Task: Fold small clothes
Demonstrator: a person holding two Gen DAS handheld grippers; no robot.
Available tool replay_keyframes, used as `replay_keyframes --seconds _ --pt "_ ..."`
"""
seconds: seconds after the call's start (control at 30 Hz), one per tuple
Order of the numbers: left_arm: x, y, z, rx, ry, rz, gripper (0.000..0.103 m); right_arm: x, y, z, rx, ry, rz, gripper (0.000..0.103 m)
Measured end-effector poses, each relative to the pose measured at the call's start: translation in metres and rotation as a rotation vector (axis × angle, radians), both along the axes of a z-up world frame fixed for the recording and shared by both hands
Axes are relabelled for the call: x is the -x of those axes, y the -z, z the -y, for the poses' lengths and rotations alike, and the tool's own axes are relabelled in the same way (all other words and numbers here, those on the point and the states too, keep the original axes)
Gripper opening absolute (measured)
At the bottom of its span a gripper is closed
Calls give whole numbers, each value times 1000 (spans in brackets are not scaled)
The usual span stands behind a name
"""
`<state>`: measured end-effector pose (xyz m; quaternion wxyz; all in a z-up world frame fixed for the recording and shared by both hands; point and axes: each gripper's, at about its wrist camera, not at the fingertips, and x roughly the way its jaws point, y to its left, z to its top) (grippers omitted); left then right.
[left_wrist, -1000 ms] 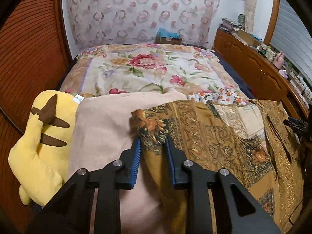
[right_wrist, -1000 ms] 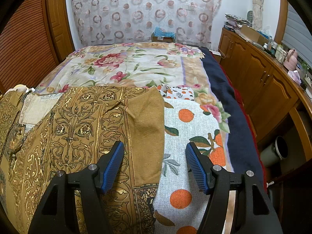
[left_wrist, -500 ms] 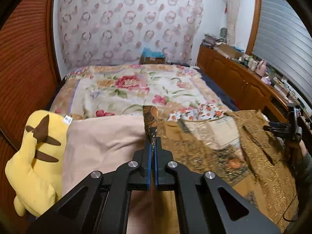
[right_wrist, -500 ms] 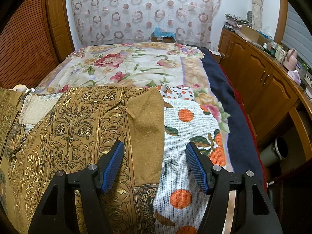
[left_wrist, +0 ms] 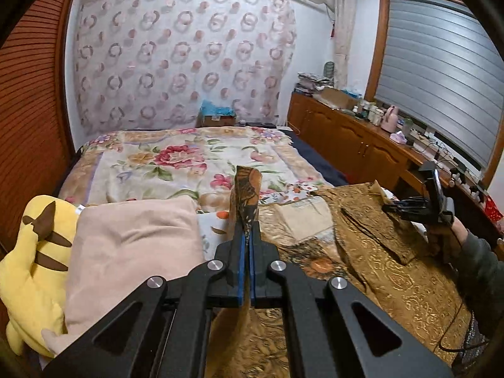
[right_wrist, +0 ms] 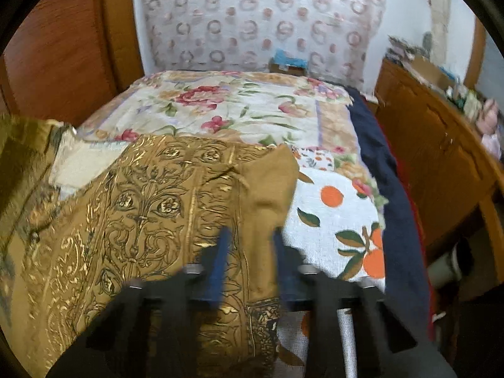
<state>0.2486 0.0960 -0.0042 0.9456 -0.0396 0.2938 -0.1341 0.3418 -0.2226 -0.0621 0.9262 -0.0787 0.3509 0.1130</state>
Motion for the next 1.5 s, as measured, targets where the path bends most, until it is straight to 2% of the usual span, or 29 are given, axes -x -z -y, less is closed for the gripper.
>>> replay_keyframes --seconds 0.1,0.23,0.43,0.67,0.9,0.97,1.07,1.17,1.37,1.5 --pt "11 -8 2 11 5 16 3 8 -6 -2 -8 -21 31 5" --pt "27 -14 -1 53 15 23 3 36 -24 7 -50 -19 122 4" --pt "62 -7 -4 54 6 12 3 101 -48 13 -74 -40 222 4" --pt "122 -16 -18 39 -24 52 3 178 -45 28 -93 -50 275 4" --pt "187 -8 -32 28 -59 61 3 245 -29 50 -122 -45 288 4" --pt "203 0 -36 76 -60 39 3 268 -19 59 -173 -45 263 4" --pt "224 12 -38 94 -64 13 3 299 -5 67 -198 -57 234 4" --pt "232 25 -39 65 -77 -22 3 317 11 81 -239 -38 201 4" --pt "242 41 -49 57 -112 -64 3 331 22 82 -158 -29 174 4" --pt "251 34 -55 88 -138 -30 3 337 11 77 -140 -16 190 4"
